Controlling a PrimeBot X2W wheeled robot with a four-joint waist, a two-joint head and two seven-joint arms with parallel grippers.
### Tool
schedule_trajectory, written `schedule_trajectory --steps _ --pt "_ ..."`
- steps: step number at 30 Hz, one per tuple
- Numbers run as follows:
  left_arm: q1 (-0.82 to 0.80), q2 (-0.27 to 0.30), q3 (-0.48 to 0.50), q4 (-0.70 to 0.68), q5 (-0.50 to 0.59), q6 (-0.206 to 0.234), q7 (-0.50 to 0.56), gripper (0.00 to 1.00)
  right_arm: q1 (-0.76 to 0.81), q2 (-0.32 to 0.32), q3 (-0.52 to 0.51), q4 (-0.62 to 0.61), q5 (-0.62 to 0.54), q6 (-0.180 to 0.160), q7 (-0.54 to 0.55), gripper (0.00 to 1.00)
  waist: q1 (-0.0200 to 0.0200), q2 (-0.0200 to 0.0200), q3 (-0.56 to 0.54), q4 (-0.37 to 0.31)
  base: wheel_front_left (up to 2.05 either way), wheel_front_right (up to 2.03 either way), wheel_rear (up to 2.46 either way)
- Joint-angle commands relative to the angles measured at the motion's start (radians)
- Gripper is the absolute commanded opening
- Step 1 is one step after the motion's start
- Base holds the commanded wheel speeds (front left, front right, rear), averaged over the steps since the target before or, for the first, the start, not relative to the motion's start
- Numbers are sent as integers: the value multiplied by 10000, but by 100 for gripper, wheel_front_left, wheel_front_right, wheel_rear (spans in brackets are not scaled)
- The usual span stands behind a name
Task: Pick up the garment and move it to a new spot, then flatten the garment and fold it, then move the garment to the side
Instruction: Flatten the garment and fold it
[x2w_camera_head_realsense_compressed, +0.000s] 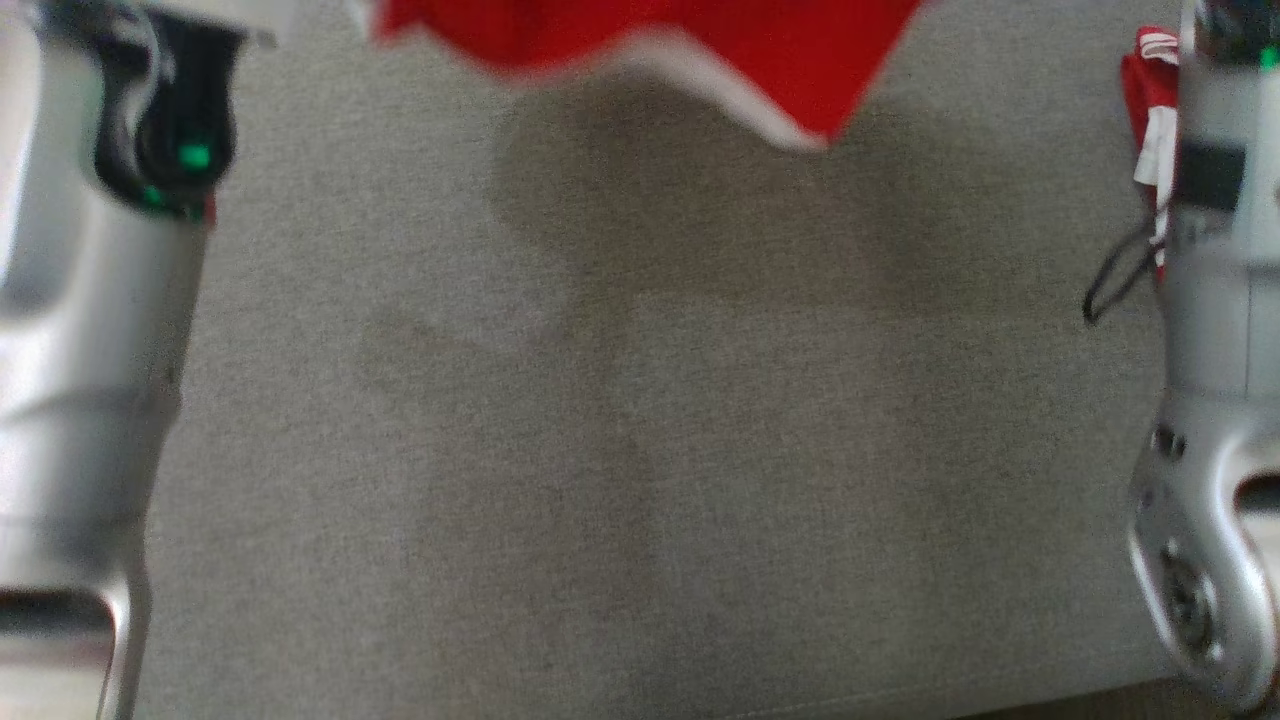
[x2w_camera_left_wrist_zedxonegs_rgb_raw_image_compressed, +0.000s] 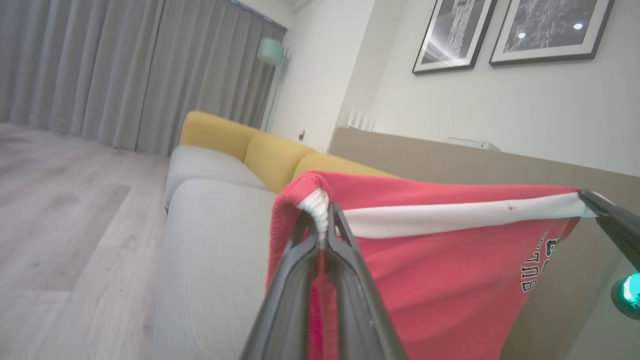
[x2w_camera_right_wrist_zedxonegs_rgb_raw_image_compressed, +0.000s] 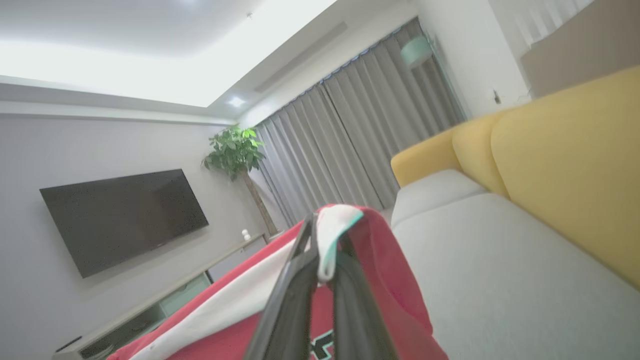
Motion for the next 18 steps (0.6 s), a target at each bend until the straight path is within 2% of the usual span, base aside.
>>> schedule_trajectory --steps 1,5,9,11,15,18 --pt "-611 339 454 -192 159 -28 -232 0 -477 77 126 -221 -118 69 -369 0 -6 1 -14 -23 0 0 0" --pt "-1447 117 529 586 374 -164 -1406 0 -1561 6 759 681 -216 69 -1919 0 -6 1 -147 15 0 0 0" --pt "-1281 76 22 943 224 -294 -1884 0 -1453 -477 1662 1408 -91 69 -1927 0 -6 1 -262 67 0 0 0" --pt "-857 212 -512 959 -18 -317 -1924 0 -982 -772 2168 1844 -157 69 -1414 0 -6 1 -330 71 0 0 0" --pt "526 730 -1767 950 -693 -324 -2025 0 525 -1455 3695 2430 -141 69 716 0 -6 1 -636 35 0 0 0" --pt "1767 1046 -2711 850 -1184 -325 -2185 0 1837 -2118 4710 2245 19 69 2169 0 -6 1 -996 65 0 0 0"
